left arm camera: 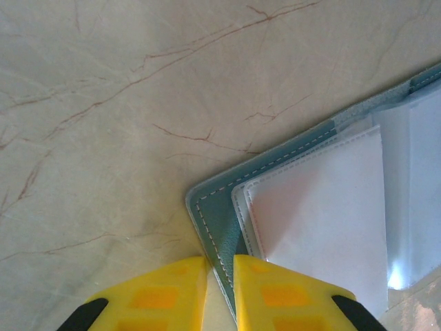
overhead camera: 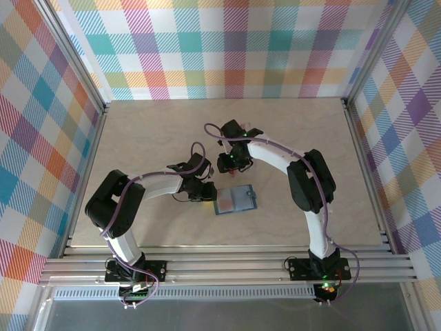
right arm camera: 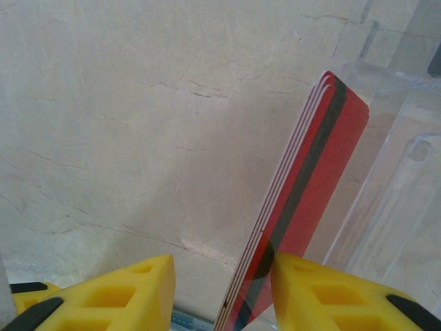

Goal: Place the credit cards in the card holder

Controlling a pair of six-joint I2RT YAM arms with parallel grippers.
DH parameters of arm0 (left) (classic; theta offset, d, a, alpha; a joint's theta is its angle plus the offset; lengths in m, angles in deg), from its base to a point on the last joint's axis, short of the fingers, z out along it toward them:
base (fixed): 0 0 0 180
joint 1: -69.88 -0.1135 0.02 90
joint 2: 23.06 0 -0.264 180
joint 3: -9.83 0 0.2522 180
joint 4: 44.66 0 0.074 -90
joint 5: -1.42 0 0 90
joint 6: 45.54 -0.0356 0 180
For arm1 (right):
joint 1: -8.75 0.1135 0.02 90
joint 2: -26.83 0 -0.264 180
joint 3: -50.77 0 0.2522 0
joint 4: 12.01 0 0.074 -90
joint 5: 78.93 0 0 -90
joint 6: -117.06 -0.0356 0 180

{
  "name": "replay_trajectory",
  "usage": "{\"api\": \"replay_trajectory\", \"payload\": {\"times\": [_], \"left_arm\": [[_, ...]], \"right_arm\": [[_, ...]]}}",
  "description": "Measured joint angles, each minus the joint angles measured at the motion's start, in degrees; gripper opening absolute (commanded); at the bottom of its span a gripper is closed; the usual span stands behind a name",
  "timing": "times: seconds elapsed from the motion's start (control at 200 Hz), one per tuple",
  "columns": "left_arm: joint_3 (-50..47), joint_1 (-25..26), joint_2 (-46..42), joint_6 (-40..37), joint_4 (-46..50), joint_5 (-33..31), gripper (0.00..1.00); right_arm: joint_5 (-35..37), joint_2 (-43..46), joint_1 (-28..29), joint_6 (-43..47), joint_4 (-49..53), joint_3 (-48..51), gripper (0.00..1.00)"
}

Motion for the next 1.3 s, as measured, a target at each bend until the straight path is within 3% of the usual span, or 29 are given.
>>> {"api": "replay_trajectory", "payload": {"times": [0.99,1.3], "left_arm": [[0.0,0.0,0.0,0.0,0.0,0.0,0.19],[0.0,0.0,0.0,0.0,0.0,0.0,0.19]], "right_arm": [[-2.2,3.9,-0.5,-0.4,-1.6,2.9,0.21],[-1.6,3.9,-0.5,-0.4,-1.0,2.9,0.26]]}}
